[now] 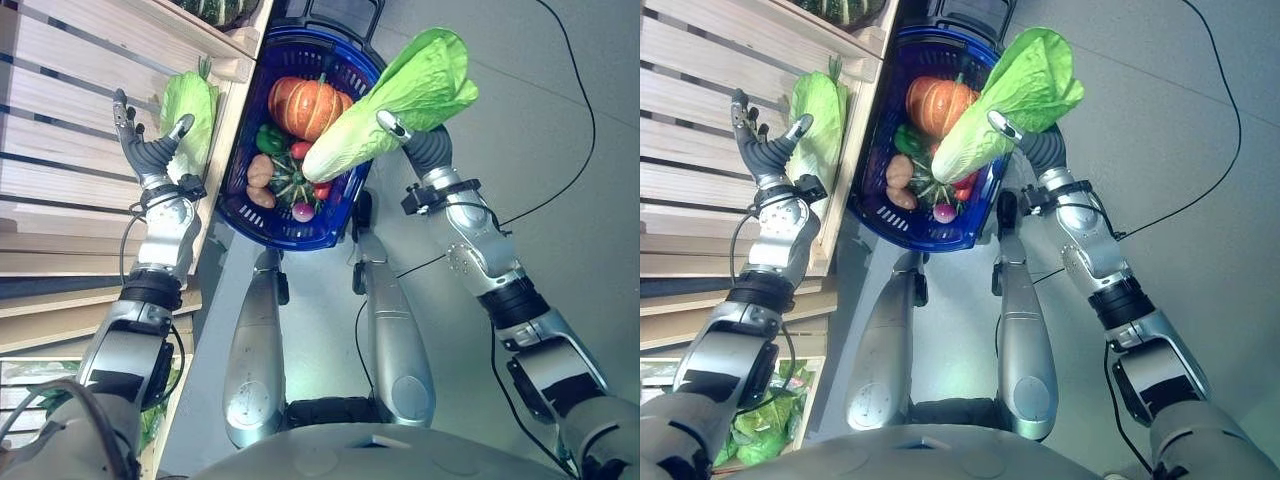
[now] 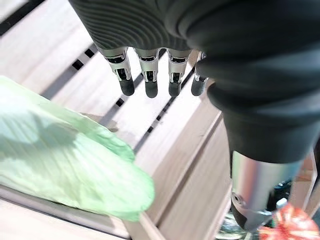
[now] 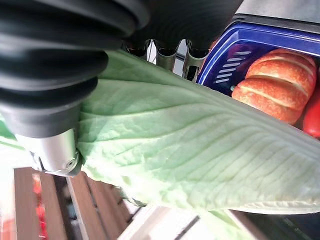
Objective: Pick up fruits and vegetables into the basket
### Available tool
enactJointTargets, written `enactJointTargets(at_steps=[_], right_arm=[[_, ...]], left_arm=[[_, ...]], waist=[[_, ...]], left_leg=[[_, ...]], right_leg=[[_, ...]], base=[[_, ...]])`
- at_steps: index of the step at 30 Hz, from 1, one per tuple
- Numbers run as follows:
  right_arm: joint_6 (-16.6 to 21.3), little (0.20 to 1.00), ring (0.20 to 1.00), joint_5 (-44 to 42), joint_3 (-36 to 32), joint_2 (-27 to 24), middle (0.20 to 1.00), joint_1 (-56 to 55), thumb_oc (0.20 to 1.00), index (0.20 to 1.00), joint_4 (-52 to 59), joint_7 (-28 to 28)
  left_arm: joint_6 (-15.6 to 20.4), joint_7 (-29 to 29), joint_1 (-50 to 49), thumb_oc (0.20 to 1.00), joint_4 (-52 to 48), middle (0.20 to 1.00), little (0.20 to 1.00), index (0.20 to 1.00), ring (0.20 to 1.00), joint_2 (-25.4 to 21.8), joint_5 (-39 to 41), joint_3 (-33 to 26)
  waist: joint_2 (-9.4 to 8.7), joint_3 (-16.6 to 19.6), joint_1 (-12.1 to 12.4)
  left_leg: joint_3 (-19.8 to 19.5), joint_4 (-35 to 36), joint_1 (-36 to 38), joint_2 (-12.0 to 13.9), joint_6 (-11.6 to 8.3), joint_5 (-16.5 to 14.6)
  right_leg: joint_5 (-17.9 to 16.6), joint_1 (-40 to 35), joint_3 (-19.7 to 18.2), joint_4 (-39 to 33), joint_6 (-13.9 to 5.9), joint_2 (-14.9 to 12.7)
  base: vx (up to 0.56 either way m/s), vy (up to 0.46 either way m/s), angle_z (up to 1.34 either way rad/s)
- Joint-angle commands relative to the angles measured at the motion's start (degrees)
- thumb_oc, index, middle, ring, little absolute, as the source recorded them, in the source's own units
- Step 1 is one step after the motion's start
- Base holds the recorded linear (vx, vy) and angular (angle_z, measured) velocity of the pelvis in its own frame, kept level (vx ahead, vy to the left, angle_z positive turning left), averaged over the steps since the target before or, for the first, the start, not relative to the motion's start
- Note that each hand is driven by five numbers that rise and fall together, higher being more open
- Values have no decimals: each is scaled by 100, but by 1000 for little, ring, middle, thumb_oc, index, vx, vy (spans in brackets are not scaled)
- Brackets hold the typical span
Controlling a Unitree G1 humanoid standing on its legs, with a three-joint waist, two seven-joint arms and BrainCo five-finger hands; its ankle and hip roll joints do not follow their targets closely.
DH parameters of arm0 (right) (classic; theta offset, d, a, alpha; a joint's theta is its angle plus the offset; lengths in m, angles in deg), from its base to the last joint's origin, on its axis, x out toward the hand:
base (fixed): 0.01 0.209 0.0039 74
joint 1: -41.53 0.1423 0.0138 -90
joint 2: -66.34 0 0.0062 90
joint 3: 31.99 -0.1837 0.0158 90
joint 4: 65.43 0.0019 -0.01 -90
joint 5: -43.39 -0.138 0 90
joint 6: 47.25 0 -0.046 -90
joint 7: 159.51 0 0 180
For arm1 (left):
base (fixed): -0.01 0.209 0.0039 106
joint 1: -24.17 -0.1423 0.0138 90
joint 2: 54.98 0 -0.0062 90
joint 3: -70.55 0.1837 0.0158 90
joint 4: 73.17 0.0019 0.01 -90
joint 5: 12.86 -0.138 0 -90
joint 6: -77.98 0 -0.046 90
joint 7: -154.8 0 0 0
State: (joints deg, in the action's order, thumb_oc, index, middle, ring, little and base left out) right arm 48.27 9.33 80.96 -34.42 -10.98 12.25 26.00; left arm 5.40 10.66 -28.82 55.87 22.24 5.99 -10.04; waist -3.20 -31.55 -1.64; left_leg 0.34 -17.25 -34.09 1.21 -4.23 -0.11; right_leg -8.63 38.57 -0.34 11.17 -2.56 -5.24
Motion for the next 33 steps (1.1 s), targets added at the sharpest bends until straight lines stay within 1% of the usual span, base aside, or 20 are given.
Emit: enactJointTargets(at_steps=[1,4,5,8,10,11,12,15,16,18,19,23,27,30,33], right_arm=[[-104,200,200,276,148,-155,200,304,200,200,131,191],[-465,200,200,260,360,-194,200,757,200,200,-443,326],[-491,200,200,195,410,-188,200,892,200,200,-681,320],[-806,200,200,-42,541,-135,200,1379,200,200,-1465,342],[-937,200,200,-107,625,-91,200,1650,200,200,-2018,290],[-970,200,200,-172,635,-84,200,1687,200,200,-2084,288],[-995,200,200,-185,648,-49,200,1810,200,200,-2407,213],[-1115,200,200,-141,675,0,200,2031,200,200,-2927,57],[-1230,200,200,-266,679,61,200,2161,200,200,-3281,-38],[-1277,200,200,-378,633,147,200,2313,200,200,-3840,-247],[-1393,200,200,-519,623,173,200,2372,200,200,-4012,-317],[-1486,200,200,-701,510,282,200,2547,200,200,-4857,-725],[-1522,200,200,-700,461,357,200,2634,200,200,-5319,-937],[-1511,200,200,-628,443,409,200,2663,200,200,-5460,-970],[-1510,200,200,-779,411,465,200,2691,200,200,-5622,-1019]], left_arm=[[-46,83,83,1000,150,1000,1000,1000,1000,-276,-545,109],[-108,-43,244,1000,355,1000,1000,1000,1000,-331,-553,213],[-107,-82,297,1000,435,1000,1000,1000,1000,-337,-580,246],[-124,-238,520,1000,704,1000,1000,1000,1000,-377,-674,360],[-123,-327,648,1000,854,1000,1000,1000,1000,-386,-719,462],[-121,-339,668,1000,875,1000,1000,1000,1000,-384,-731,473],[-135,-356,757,1000,937,1000,1000,1000,1000,-378,-776,542],[-99,-411,887,1000,1070,1000,1000,1000,1000,-387,-814,659],[-67,-423,985,1000,1169,1000,1000,1000,1000,-365,-818,743],[-11,-477,1077,1000,1282,1000,1000,1000,1000,-338,-815,796],[-3,-504,1123,1000,1317,1000,1000,1000,1000,-334,-830,813],[86,-500,1234,1000,1438,1000,1000,1000,1000,-255,-869,934],[126,-401,1283,1000,1461,1000,1000,1000,1000,-148,-882,1035],[119,-343,1295,1000,1437,1000,1000,1000,1000,-97,-882,1070],[126,-277,1319,1000,1412,1000,1000,1000,1000,-36,-879,1109]], waist=[[376,176,12],[411,176,98],[421,176,124],[466,176,217],[491,176,278],[496,176,287],[506,176,318],[523,176,370],[536,176,404],[558,176,453],[569,176,472],[632,176,544],[690,176,584],[715,176,597],[746,176,611]], left_leg=[[13,418,-59,-244,6,269],[3,381,-47,-249,-1,263],[-2,370,-40,-252,-3,261],[-32,319,-41,-262,-10,248],[-54,285,-34,-282,-13,239],[-57,282,-34,-283,-13,239],[-72,256,-45,-293,-14,233],[-95,242,-55,-308,-6,232],[-113,219,-81,-319,3,232],[-140,179,-116,-339,11,222],[-149,161,-136,-347,19,218],[-194,122,-215,-383,41,228],[-222,98,-314,-421,64,246],[-234,77,-364,-443,70,249],[-240,81,-417,-465,78,263]], right_leg=[[1084,-321,582,615,-25,291],[1095,-331,625,650,-14,256],[1099,-342,639,657,-8,247],[1116,-332,686,736,-2,226],[1122,-342,722,770,3,211],[1122,-341,727,776,3,208],[1127,-335,751,804,0,196],[1125,-321,782,833,-3,193],[1124,-298,797,859,1,191],[1133,-275,818,890,4,184],[1138,-256,828,911,6,183],[1142,-174,858,980,14,180],[1133,-76,868,1022,17,179],[1133,-24,869,1048,17,180],[1127,31,868,1054,18,182]], base=[[0,0,0],[0,0,0],[20,-7,3],[29,-13,7],[26,-14,7],[15,-17,6],[11,-21,6],[8,-25,11],[8,-29,5],[7,-21,6],[0,-11,6],[-5,-8,6],[-6,1,4],[-5,10,2],[-9,13,2]])
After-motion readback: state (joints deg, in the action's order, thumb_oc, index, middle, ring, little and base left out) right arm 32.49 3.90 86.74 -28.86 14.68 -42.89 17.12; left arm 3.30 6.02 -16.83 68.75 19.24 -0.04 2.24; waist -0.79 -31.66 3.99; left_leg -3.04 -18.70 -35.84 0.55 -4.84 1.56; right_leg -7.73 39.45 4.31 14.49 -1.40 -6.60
